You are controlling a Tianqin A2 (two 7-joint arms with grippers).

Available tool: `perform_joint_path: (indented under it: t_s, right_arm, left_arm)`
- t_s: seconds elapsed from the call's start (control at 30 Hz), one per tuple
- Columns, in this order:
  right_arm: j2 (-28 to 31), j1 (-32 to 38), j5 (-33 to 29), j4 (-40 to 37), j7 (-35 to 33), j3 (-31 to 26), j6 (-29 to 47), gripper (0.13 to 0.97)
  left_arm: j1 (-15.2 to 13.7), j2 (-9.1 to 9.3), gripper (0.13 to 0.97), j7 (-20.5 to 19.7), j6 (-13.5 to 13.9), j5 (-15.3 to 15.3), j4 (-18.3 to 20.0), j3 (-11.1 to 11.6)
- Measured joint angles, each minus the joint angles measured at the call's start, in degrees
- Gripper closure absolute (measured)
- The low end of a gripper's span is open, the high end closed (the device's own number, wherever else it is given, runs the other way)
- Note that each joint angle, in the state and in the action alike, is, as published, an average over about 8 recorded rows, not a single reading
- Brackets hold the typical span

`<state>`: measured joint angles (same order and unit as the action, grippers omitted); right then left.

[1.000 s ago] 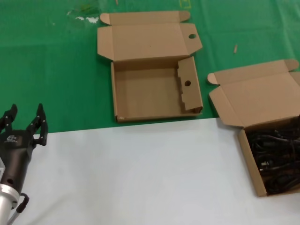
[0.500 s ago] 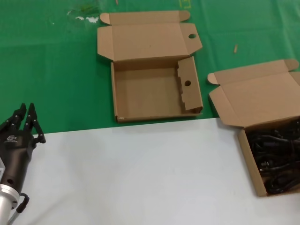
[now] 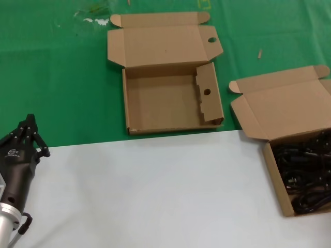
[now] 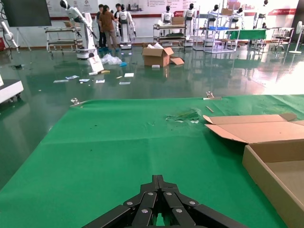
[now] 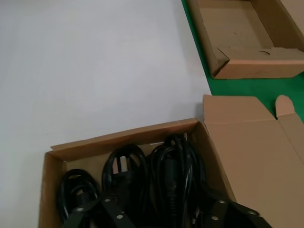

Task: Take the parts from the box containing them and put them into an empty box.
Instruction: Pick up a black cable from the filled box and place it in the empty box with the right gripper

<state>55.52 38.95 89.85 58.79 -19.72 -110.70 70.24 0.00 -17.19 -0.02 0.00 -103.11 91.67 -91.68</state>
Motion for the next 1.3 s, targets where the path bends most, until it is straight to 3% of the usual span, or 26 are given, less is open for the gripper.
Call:
perform_joint_path:
  t_s: [0.27,0.57,0.8,1.07,1.3]
  right_arm:
    - [-2.19,3.33,-1.26,-4.34,-2.82,-0.82,-0.07,0.659]
    - [-3.03,4.56,-1.75,-5.26,-3.62,-1.07,-0.28,0.822]
    - [-1.47,4.5,-1.93,-1.22,0.65,-0.92,0.68,0.838]
    - [1.81,7.03,-1.97,10.31,12.76,-0.72,5.33,0.864]
    - [-2.62,15.05,-2.41,15.97,20.19,-1.82,7.58,0.864]
  left_arm:
    - [0.0,0.0,0.957,0.0,0.0,0.0,0.0,0.0]
    - [0.0,0.0,0.957,0.0,0.0,0.0,0.0,0.0]
    - [0.0,0.0,0.957,0.0,0.0,0.0,0.0,0.0]
    - [0.0,0.0,0.957,0.0,0.0,0.0,0.0,0.0]
    - [0.0,0.0,0.957,0.0,0.0,0.0,0.0,0.0]
